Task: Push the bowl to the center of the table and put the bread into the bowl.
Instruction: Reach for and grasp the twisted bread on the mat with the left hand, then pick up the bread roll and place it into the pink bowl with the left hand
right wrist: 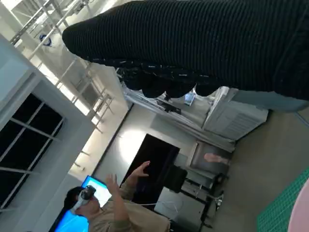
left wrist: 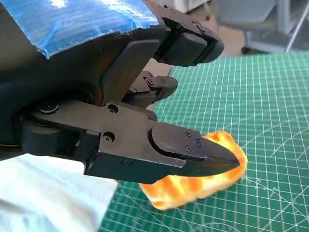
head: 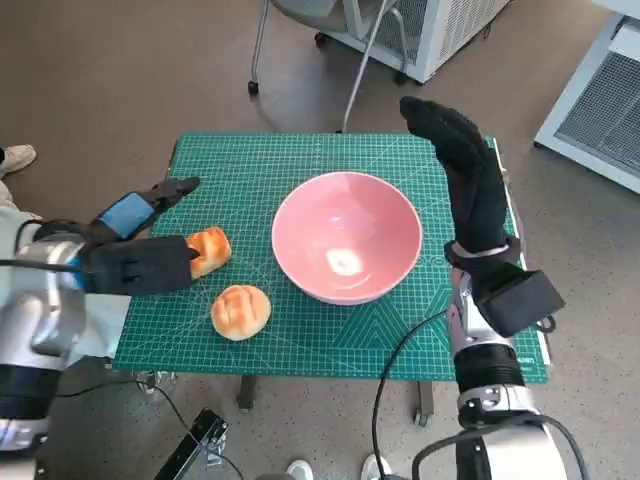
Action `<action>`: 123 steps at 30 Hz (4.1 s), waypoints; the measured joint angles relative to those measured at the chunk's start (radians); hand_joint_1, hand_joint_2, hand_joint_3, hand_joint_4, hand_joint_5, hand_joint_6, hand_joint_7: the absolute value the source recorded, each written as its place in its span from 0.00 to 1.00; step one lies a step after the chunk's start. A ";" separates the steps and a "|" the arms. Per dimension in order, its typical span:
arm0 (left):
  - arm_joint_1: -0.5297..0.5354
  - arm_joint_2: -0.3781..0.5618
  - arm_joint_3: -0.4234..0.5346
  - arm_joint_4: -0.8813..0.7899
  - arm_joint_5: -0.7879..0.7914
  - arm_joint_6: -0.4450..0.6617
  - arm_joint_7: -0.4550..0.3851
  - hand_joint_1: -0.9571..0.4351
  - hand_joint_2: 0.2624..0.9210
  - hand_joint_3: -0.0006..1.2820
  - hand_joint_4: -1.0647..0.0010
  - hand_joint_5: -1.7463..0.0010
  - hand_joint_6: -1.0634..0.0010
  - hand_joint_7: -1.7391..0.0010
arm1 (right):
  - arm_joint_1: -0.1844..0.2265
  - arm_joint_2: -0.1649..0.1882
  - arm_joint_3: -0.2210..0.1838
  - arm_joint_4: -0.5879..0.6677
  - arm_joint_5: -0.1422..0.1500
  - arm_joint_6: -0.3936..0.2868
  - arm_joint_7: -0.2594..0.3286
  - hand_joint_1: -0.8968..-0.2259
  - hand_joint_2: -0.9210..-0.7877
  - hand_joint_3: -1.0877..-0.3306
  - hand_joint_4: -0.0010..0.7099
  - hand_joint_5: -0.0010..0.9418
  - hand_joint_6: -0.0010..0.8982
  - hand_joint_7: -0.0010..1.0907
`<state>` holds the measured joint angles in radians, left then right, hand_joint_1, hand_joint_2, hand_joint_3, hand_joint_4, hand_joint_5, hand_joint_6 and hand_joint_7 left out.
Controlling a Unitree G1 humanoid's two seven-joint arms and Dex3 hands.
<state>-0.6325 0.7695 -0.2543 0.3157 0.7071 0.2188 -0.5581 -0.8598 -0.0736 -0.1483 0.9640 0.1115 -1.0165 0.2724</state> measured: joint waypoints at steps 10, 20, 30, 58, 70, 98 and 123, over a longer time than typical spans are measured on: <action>-0.037 -0.038 -0.054 0.040 0.030 0.111 -0.056 0.44 0.93 0.01 0.88 1.00 0.81 1.00 | 0.014 -0.001 0.005 -0.008 -0.005 0.000 -0.027 0.63 0.00 0.59 0.59 0.00 0.18 0.75; -0.075 -0.075 -0.111 0.098 0.059 0.180 -0.081 0.41 0.94 0.00 0.91 1.00 0.82 1.00 | 0.021 0.000 0.012 -0.020 -0.004 0.001 -0.035 0.64 0.00 0.58 0.57 0.00 0.17 0.75; -0.090 -0.108 -0.161 0.178 0.079 0.188 -0.072 0.39 0.94 0.00 0.92 1.00 0.83 1.00 | 0.030 0.002 0.013 -0.022 0.012 0.002 -0.018 0.65 0.00 0.58 0.55 0.00 0.16 0.76; -0.077 -0.125 -0.213 0.308 0.080 -0.095 0.216 0.69 0.57 0.52 0.44 0.13 0.48 0.30 | 0.042 0.007 0.011 -0.022 0.025 0.003 -0.011 0.67 0.00 0.57 0.55 0.00 0.15 0.78; -0.106 -0.078 -0.135 0.280 0.072 -0.119 0.260 0.69 0.88 0.16 0.32 0.30 0.40 0.37 | 0.042 0.007 0.009 -0.021 0.026 0.003 -0.007 0.68 0.00 0.56 0.55 0.00 0.14 0.78; -0.307 -0.092 -0.058 -0.115 0.237 -0.154 0.527 0.69 0.95 0.07 0.30 0.36 0.38 0.35 | 0.042 0.004 0.007 -0.019 0.041 0.013 0.004 0.67 0.00 0.57 0.56 0.00 0.15 0.78; -0.432 -0.261 -0.357 0.391 0.362 -0.643 0.734 0.69 0.99 0.14 0.44 0.36 0.51 0.18 | 0.061 -0.003 0.001 -0.057 0.043 0.014 0.003 0.68 0.02 0.57 0.56 0.01 0.14 0.78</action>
<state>-1.0648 0.5082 -0.6110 0.7067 1.0692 -0.4246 0.1757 -0.7991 -0.0769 -0.1471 0.9070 0.1548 -1.0028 0.2756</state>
